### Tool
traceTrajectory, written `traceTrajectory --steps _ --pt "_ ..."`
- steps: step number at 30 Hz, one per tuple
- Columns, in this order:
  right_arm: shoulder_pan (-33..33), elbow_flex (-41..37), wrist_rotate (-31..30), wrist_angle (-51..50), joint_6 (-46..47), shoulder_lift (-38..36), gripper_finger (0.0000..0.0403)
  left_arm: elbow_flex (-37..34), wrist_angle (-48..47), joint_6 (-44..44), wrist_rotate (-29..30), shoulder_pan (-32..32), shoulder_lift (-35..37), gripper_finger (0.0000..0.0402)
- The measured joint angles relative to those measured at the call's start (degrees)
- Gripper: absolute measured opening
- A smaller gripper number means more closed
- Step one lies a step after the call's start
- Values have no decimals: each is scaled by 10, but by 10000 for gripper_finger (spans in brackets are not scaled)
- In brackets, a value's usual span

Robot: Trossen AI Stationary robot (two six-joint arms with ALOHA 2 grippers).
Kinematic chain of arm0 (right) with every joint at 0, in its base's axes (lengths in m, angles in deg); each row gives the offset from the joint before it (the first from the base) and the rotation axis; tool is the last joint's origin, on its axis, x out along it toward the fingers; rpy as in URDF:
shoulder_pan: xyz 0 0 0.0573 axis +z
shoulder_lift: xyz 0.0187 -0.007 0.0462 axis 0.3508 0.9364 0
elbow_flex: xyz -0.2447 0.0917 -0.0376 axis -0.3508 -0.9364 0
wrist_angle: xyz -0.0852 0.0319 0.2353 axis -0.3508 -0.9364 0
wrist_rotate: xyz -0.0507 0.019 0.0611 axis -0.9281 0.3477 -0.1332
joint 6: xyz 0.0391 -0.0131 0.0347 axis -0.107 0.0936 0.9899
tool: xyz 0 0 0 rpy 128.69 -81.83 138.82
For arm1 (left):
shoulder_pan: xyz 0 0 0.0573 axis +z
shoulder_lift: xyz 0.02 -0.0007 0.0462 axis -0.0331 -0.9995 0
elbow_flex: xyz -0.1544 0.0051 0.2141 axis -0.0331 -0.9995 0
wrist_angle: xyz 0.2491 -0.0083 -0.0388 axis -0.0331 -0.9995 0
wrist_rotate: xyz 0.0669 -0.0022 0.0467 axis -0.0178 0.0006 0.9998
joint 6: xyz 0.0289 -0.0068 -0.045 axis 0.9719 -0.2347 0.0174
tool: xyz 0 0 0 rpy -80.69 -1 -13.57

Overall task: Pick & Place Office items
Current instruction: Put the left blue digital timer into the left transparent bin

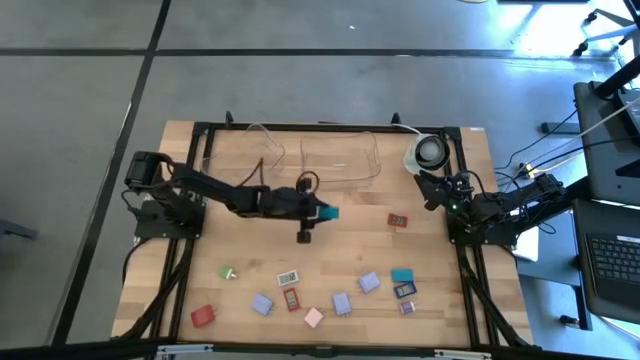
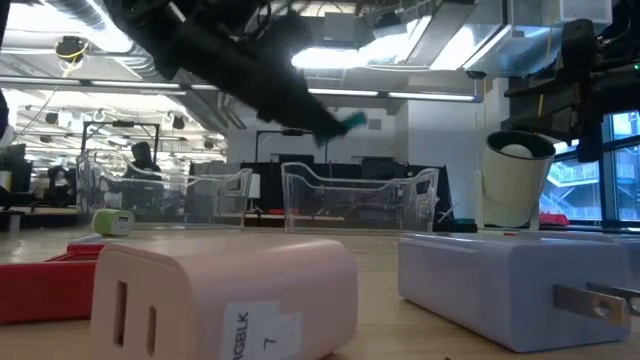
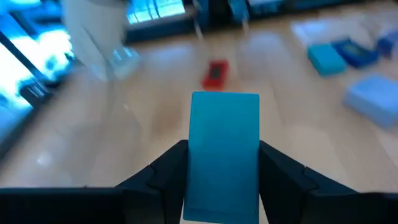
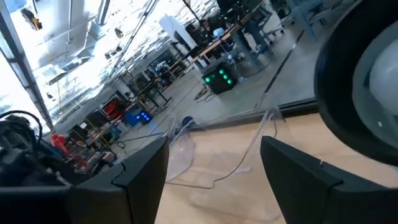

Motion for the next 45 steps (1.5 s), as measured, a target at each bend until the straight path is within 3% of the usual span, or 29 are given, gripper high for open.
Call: traceTrajectory --steps 7,15,20,25,39,45 --pt "0 0 55 2 22 0 258 0 68 36 56 40 19 161" --pt "0 0 56 12 22 0 258 0 402 -39 63 95 20 160" --pt "0 0 57 9 22 0 258 0 509 -76 34 105 21 159" --pt "0 0 57 9 22 0 258 1 523 -118 -2 104 21 161" --pt "0 0 56 9 22 0 258 2 554 -129 1 87 21 163" --pt "0 0 56 9 21 0 258 2 492 -157 1 87 42 162"
